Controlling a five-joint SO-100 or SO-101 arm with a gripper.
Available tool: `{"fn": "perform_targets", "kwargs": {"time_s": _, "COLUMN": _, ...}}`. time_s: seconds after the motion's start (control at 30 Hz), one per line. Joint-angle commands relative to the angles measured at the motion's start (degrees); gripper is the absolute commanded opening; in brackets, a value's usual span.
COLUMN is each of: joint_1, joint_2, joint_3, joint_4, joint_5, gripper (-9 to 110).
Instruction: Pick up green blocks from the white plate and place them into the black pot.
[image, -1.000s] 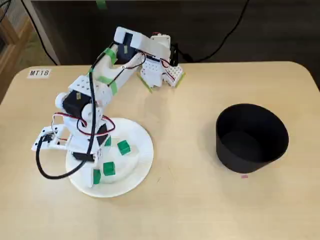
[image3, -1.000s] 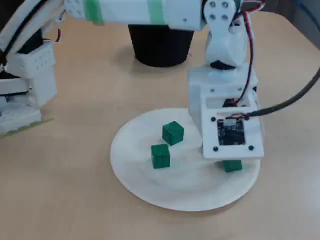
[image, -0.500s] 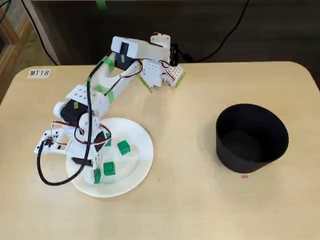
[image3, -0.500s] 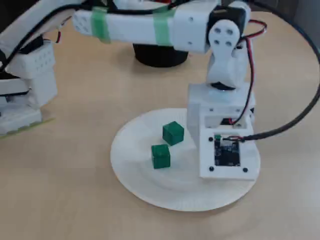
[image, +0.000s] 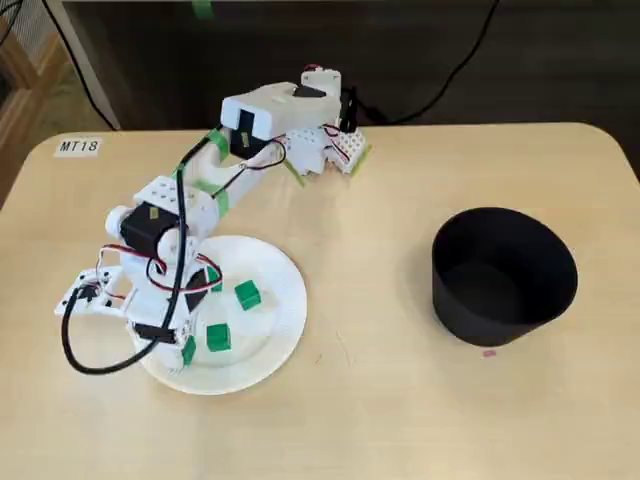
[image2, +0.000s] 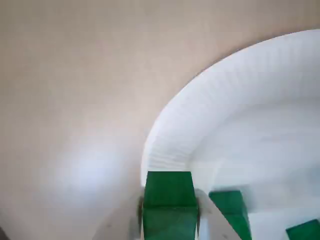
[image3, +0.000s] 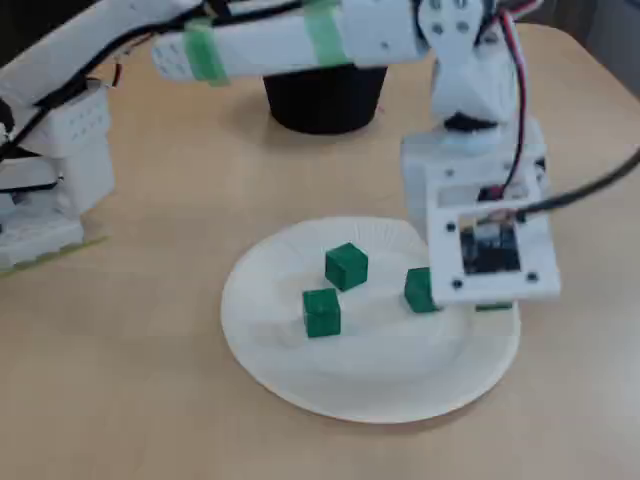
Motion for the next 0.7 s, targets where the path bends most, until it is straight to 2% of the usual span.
{"fn": "perform_targets", "kwargs": {"time_s": 0.0, "joint_1": -4.0, "joint_2": 15.6, "joint_3": -1.9, "joint_4": 0.5, "joint_5": 1.2, "gripper": -2}}
{"fn": "perform_targets", "kwargs": {"time_s": 0.17, "joint_1": -20.7, "joint_2": 32.5, "joint_3": 5.4, "joint_4": 0.5, "joint_5": 5.1, "gripper": -2}}
{"fn": "perform_targets", "kwargs": {"time_s": 0.37, "joint_1": -42.5, "joint_2": 49.7, "joint_3": 25.3, "joint_4": 0.5, "joint_5": 15.1, "gripper": -2}}
{"fn": "perform_targets", "kwargs": {"time_s": 0.53, "joint_1": -57.0, "joint_2": 55.7, "joint_3": 37.6, "joint_4": 0.4, "joint_5": 18.7, "gripper": -2}}
{"fn": "perform_targets", "kwargs": {"time_s": 0.67, "joint_1": -63.5, "joint_2": 57.0, "joint_3": 45.7, "joint_4": -2.6, "joint_5": 19.6, "gripper": -2}}
